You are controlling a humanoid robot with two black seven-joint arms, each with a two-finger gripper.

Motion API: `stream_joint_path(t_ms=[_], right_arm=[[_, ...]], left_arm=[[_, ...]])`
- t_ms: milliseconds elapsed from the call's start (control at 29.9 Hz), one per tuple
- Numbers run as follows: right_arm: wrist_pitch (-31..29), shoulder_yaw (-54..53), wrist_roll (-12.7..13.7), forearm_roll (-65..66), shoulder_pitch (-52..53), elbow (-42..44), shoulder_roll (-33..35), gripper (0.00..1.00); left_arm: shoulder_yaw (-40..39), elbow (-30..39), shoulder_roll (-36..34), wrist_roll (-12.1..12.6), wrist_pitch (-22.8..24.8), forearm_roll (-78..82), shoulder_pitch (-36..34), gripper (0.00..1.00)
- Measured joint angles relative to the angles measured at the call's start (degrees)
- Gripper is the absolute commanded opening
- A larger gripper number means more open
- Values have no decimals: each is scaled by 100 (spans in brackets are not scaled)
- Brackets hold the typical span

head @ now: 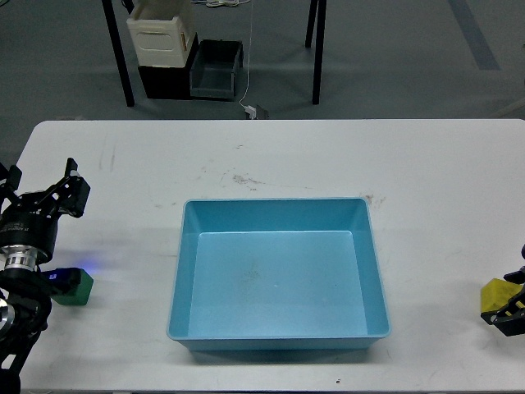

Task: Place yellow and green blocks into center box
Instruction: 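Grasp the yellow cube with the right gripper and lift it, then carry the yellow cube into the blue box and release it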

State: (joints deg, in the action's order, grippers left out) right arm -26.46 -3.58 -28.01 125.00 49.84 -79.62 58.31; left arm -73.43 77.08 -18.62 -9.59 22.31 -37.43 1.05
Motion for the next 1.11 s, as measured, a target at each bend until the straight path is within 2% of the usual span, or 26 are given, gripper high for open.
stream_joint_path(t_ms=[67, 201, 268, 402, 569, 804, 1105], right_arm=[[1, 0, 1, 0, -2, -11, 45, 78], [1, 5, 0, 0, -2, -24, 79, 59], [0, 5, 0, 0, -2, -16, 80, 55], [-19, 4, 0, -1, 8, 12, 74, 31], [-48, 6, 1, -1, 8, 20, 60, 12], [6, -383, 1, 0, 525, -23, 79, 7], [-72, -854, 2, -170, 2272, -557, -17, 7]], left_arm=[[1, -1, 0, -1, -5, -1, -19, 100], [-1, -1, -1, 0, -7, -1, -37, 100], [-15, -1, -1, 0, -7, -1, -41, 100], [-30, -1, -1, -1, -8, -5, -43, 100], [-37, 0, -1, 0, -8, -9, -43, 100], [-57, 0, -4, 0, -7, -10, -63, 100], [-58, -20, -21, 0, -17, -9, -119, 100]])
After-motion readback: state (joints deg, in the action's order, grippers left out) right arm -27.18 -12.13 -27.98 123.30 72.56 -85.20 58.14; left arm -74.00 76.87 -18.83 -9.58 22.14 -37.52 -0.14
